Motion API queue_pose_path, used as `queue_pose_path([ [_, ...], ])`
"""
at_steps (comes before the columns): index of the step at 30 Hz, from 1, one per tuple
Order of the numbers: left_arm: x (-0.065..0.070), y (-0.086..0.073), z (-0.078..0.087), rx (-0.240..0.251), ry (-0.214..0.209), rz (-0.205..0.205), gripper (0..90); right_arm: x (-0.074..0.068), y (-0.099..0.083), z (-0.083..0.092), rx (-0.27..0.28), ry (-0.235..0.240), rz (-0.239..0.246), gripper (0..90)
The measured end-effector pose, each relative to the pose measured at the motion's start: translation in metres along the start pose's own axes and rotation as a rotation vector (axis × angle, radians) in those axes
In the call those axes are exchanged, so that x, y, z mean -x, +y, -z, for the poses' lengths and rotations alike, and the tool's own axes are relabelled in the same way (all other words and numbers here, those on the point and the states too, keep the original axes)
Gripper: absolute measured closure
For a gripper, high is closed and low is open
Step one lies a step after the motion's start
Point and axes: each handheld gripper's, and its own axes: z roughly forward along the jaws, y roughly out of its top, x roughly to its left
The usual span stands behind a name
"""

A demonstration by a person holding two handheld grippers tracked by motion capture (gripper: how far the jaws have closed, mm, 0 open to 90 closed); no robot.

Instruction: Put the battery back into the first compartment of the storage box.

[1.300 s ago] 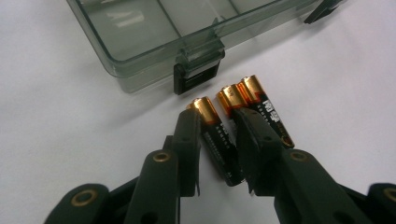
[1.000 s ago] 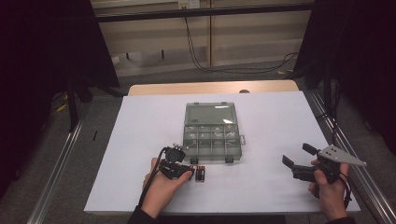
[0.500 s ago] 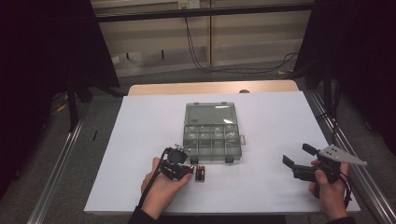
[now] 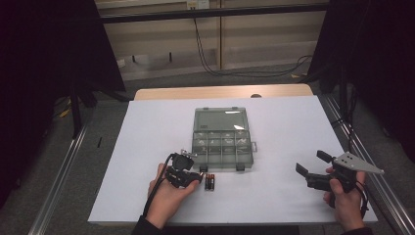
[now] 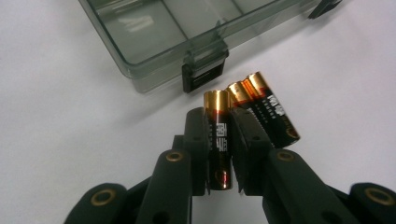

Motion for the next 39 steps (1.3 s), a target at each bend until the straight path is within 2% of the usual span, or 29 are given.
queue_pose_path([
  [11,-0.003,0.007,0.013,0.026,-0.037,0.000,77.6,-0.001,0.001,0.001,0.006,0.001,0.008,4.5],
  [20,-0.005,0.020,0.022,0.057,-0.048,0.009,77.6,-0.001,0.001,0.001,0.005,-0.001,0.011,4.3],
  [21,-0.006,0.021,0.023,0.049,-0.052,-0.001,77.6,-0.001,0.001,0.001,0.007,-0.002,0.012,4.3],
  [24,-0.006,0.026,0.023,0.063,-0.052,0.005,77.6,-0.001,0.001,0.001,0.005,-0.003,0.011,4.3],
  [26,-0.007,0.029,0.025,0.057,-0.056,-0.008,77.6,0.000,0.001,0.001,0.006,-0.005,0.015,4.4],
  [34,-0.012,0.041,0.027,0.076,-0.052,-0.011,77.6,-0.001,0.001,0.001,0.001,-0.005,0.008,4.4],
  [39,-0.016,0.048,0.025,0.071,-0.063,-0.009,77.6,-0.001,0.001,0.001,0.006,-0.001,0.018,4.5],
])
